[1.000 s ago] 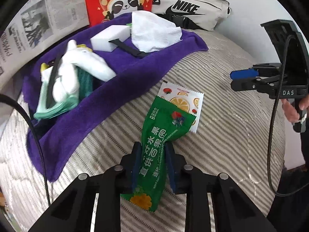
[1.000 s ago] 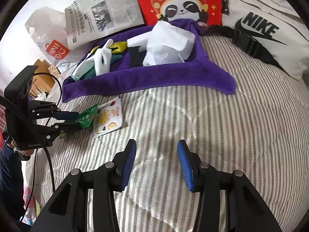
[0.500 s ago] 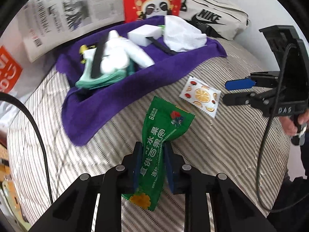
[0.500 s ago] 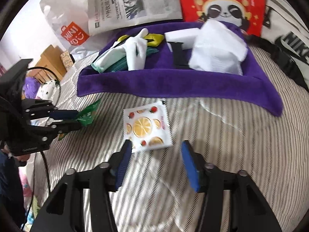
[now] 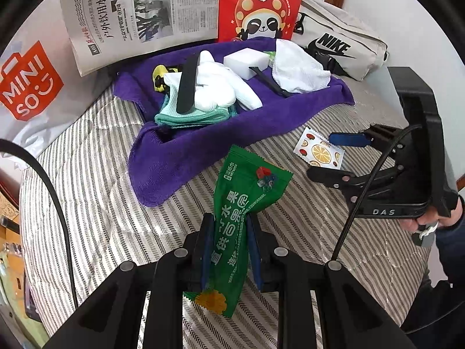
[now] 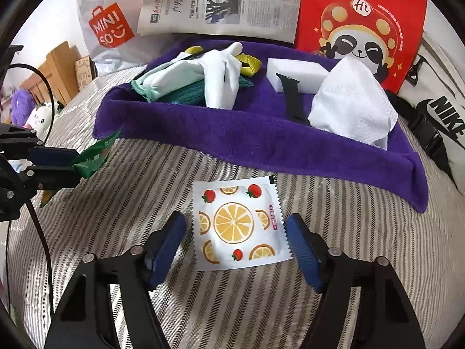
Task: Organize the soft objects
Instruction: 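Close the left tool on the green wipes pack and lift it, then grasp the white fruit-print sachet with the right tool while the left holds the green pack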
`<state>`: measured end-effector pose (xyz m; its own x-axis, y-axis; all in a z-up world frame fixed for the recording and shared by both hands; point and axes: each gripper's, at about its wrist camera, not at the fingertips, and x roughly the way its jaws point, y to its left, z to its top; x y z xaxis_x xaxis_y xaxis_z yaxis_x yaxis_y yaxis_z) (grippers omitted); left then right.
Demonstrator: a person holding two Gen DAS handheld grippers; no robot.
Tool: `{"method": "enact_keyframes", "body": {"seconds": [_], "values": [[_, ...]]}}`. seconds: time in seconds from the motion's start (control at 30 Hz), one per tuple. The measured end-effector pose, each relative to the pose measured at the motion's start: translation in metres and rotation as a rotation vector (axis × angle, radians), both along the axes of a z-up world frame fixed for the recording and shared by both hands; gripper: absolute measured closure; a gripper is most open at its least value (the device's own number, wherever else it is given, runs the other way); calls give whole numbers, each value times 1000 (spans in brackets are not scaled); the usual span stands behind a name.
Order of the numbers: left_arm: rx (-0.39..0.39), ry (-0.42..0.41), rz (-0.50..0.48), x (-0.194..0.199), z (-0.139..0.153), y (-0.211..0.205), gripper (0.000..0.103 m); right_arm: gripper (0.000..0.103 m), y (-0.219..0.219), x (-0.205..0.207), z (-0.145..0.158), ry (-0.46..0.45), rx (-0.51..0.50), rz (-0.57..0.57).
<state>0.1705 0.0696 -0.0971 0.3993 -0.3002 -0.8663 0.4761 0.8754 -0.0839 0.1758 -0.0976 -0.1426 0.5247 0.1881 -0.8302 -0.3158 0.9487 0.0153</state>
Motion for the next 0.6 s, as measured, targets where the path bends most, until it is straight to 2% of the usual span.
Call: {"method": "enact_keyframes", "body": {"seconds": [0.07,0.13,0.23,0.4,0.47,0.53,0.6], "values": [[-2,-3,-3,-1,1,-1,81,43,-2,-1,1,-9,-2,10],[-6,-5,-3,-1,1,-1,81,56,-4,-1,2,-7,-4,20],[-10,-4,0,-2,1,-1,81,64,-8,-3,4,9,-4,33],[-26,1,9,-3,0,0,81,65,-10,-4,4,4,8,28],[-25,7,22,-2,-1,0,81,69,-12,-3,5,20,23,27],[-30,5,25,-2,1,1,81,78,-18,-3,7,41,39,24],[-40,-3,32,-3,5,1,81,78,-22,-3,10,51,54,20]]}}
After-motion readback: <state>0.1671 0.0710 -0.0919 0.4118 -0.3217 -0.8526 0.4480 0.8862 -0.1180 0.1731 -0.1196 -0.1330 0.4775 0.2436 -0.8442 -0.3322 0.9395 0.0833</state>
